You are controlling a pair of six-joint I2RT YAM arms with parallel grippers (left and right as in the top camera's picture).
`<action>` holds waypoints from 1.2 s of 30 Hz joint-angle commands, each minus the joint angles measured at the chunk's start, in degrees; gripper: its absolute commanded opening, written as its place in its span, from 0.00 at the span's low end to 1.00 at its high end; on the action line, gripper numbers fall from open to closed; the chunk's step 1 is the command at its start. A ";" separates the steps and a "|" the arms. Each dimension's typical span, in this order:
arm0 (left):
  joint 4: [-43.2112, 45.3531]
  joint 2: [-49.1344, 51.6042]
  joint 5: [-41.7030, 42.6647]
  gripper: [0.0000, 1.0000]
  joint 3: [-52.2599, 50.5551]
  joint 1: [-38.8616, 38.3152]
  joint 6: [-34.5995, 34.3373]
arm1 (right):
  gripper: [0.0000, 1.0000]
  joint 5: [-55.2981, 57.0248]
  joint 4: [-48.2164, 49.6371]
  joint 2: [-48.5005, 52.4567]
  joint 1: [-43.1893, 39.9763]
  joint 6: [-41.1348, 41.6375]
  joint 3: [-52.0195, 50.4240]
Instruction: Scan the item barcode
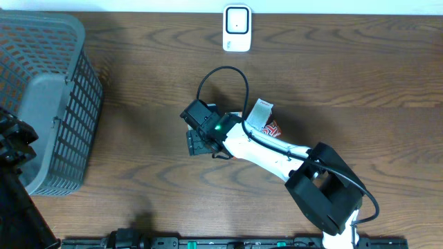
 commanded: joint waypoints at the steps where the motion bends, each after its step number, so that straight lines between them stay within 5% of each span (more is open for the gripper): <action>1: -0.13 -1.60 -0.09 0.83 -0.24 0.28 -0.13 | 0.70 0.37 0.35 0.11 0.37 0.59 0.96; 15: 1.86 -10.10 -0.11 0.83 -4.42 0.31 -0.09 | 0.53 -2.08 -0.52 -0.02 0.28 0.55 1.55; 28: 3.82 -10.12 -0.11 0.84 -6.71 0.31 -0.07 | 0.49 -11.10 -26.80 -0.02 -0.07 0.55 16.76; 36: 5.16 -10.12 -0.11 0.84 -8.17 0.31 -0.04 | 0.47 -17.35 -33.70 0.00 -1.77 0.52 17.49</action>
